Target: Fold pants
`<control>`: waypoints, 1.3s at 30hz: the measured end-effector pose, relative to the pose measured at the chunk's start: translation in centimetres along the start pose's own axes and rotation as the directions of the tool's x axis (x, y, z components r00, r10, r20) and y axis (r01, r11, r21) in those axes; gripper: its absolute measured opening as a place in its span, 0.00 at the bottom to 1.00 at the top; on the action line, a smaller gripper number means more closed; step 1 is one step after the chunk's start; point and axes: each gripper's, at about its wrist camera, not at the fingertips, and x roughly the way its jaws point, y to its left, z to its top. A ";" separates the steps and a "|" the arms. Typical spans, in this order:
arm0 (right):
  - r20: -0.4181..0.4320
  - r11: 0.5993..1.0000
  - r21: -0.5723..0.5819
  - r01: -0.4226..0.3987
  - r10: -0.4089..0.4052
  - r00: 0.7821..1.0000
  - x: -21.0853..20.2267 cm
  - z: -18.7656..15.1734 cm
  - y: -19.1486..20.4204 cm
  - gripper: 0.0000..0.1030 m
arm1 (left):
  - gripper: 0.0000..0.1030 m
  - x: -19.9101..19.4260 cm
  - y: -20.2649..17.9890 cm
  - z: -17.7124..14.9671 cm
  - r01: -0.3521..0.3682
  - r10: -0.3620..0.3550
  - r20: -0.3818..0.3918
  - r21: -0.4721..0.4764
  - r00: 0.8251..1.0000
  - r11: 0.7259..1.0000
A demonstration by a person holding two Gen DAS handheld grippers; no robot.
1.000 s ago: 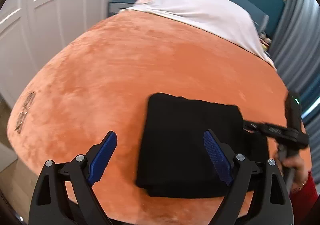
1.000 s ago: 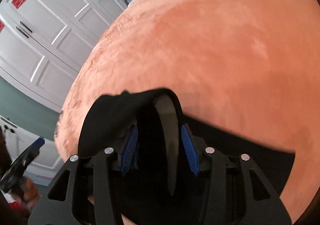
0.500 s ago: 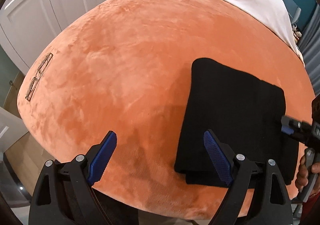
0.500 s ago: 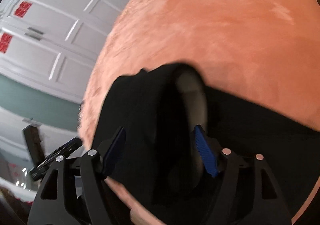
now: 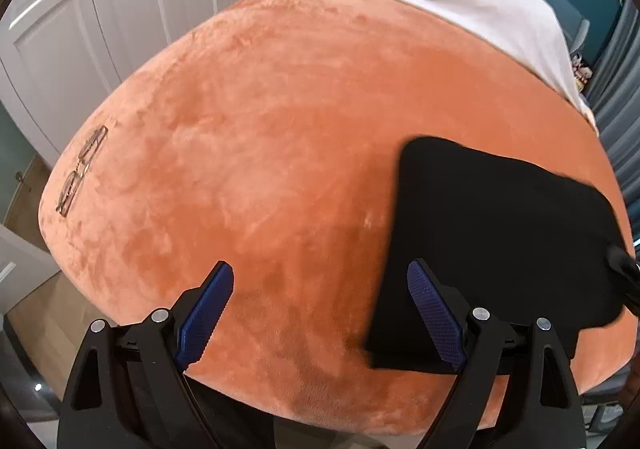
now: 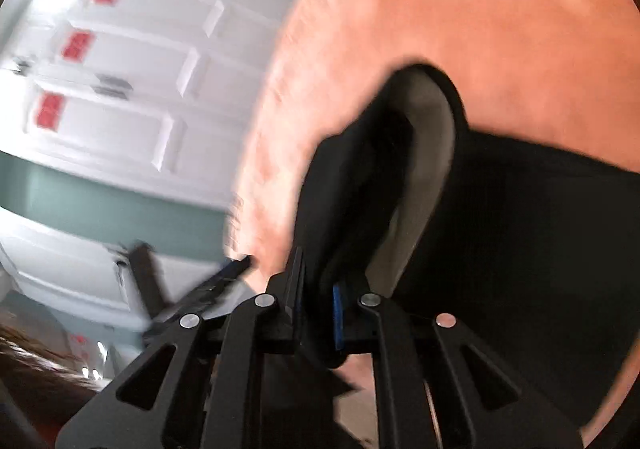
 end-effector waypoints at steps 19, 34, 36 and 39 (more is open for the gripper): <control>0.057 0.869 -0.030 0.495 -0.492 0.868 2.3 -2.3 -6.2 0.32 | 0.84 0.0 -5.8 -2.0 -0.021 0.025 -0.023 0.146 0.999 0.989; 0.220 0.836 0.160 0.524 -0.548 0.807 -7.7 -6.3 -7.9 0.76 | 0.84 1.5 -7.6 -2.6 0.034 -0.022 -0.061 0.202 0.998 0.979; 0.210 0.837 0.149 0.527 -0.548 0.810 -7.9 -6.8 -8.3 0.77 | 0.84 3.2 -6.6 -2.0 0.095 -0.077 -0.133 0.133 0.988 0.987; 0.140 0.824 0.156 0.545 -0.564 0.813 -5.7 -6.7 -9.9 0.84 | 0.84 5.4 -6.1 -1.7 0.143 -0.128 -0.173 0.074 0.977 0.987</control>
